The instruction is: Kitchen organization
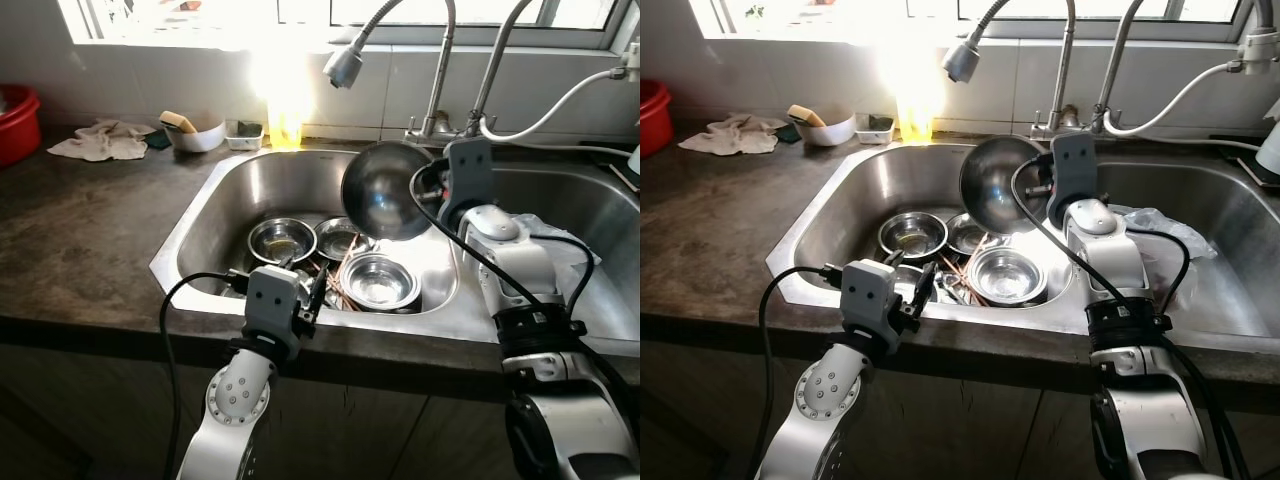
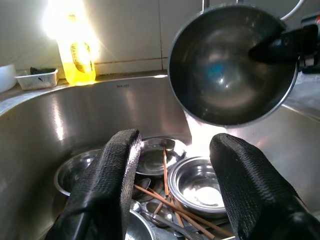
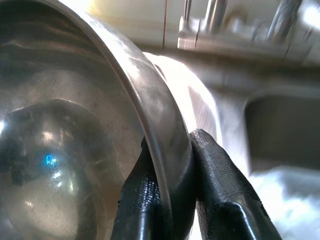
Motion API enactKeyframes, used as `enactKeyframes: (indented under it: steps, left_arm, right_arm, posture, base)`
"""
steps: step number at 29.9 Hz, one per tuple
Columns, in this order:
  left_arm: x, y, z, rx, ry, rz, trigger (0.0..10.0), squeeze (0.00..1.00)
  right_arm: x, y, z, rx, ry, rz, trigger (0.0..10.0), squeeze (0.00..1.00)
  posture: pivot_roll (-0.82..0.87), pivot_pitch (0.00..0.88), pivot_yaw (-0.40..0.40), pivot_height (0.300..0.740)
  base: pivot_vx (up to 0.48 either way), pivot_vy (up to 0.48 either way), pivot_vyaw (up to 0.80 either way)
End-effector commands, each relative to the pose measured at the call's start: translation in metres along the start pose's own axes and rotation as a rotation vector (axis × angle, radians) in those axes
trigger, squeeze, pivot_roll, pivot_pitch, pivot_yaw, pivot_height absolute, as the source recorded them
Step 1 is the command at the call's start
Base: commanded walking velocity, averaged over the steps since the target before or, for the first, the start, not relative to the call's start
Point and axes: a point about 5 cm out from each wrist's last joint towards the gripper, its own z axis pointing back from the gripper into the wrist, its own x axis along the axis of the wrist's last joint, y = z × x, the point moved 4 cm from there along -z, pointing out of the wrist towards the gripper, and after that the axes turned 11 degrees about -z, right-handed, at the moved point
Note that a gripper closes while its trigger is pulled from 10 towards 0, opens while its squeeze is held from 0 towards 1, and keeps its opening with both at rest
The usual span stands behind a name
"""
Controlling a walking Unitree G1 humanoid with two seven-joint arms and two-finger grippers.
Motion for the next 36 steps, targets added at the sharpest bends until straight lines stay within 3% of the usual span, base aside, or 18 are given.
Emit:
enactKeyframes:
  steps: [1, 10, 17, 18, 19, 20, 27, 33, 34, 36]
  left_arm:
    - [0.002, 0.000, 0.003, 0.001, 0.000, -0.008, 10.0, 0.00]
    - [0.006, 0.000, 0.011, 0.008, 0.011, 0.004, 10.0, 0.00]
    - [0.006, 0.001, 0.013, 0.009, 0.024, -0.002, 10.0, 0.00]
    - [0.006, 0.001, 0.013, 0.009, 0.025, -0.002, 10.0, 0.00]
    - [0.006, 0.001, 0.013, 0.009, 0.025, -0.002, 10.0, 0.00]
    - [0.006, 0.001, 0.013, 0.009, 0.026, -0.004, 10.0, 0.00]
    - [0.005, 0.001, 0.010, 0.002, 0.025, -0.006, 10.0, 0.00]
    - [0.005, 0.001, 0.007, -0.002, 0.018, -0.010, 10.0, 0.00]
    - [0.004, 0.002, 0.006, 0.000, 0.018, -0.007, 10.0, 0.00]
    - [0.004, 0.002, 0.005, 0.000, 0.018, -0.006, 10.0, 0.00]
  right_arm:
    - [0.010, 0.008, -0.003, 0.036, -0.021, -0.033, 10.0, 0.00]
    - [-0.021, 0.038, -0.018, 0.154, 0.132, -0.024, 10.0, 0.00]
    - [-0.038, 0.049, -0.021, 0.194, 0.193, 0.035, 10.0, 0.00]
    - [-0.039, 0.050, -0.021, 0.199, 0.195, 0.034, 10.0, 0.30]
    - [-0.039, 0.050, -0.021, 0.199, 0.195, 0.034, 10.0, 0.30]
    - [-0.039, 0.050, -0.021, 0.200, 0.195, 0.037, 10.0, 1.00]
    - [-0.025, 0.046, -0.022, 0.195, 0.126, 0.016, 10.0, 1.00]
    - [-0.004, 0.042, -0.016, 0.189, 0.002, 0.003, 10.0, 1.00]
    - [0.005, 0.040, -0.010, 0.184, -0.057, 0.006, 10.0, 0.00]
    - [0.013, 0.038, -0.004, 0.179, -0.111, 0.018, 10.0, 0.00]
  posture:
    - [0.08, 0.089, -0.021, 0.740]
    - [0.11, 0.140, -0.034, 0.740]
    - [0.11, 0.148, -0.040, 0.740]
    - [0.11, 0.147, -0.040, 0.740]
    - [0.11, 0.147, -0.040, 0.740]
    - [0.12, 0.146, -0.040, 0.740]
    - [0.11, 0.124, -0.033, 0.740]
    - [0.10, 0.101, -0.030, 0.740]
    - [0.09, 0.087, -0.026, 0.740]
    - [0.09, 0.085, -0.025, 0.740]
  base:
    - [0.000, 0.000, 0.00]
    - [0.000, 0.000, 0.00]
    - [0.000, 0.000, 0.00]
    - [0.000, 0.000, 0.00]
    - [0.000, 0.000, 0.00]
    - [0.000, 0.000, 0.00]
    - [0.000, 0.000, 0.00]
    - [0.000, 0.000, 0.00]
    - [0.000, 0.000, 0.00]
    - [0.000, 0.000, 0.00]
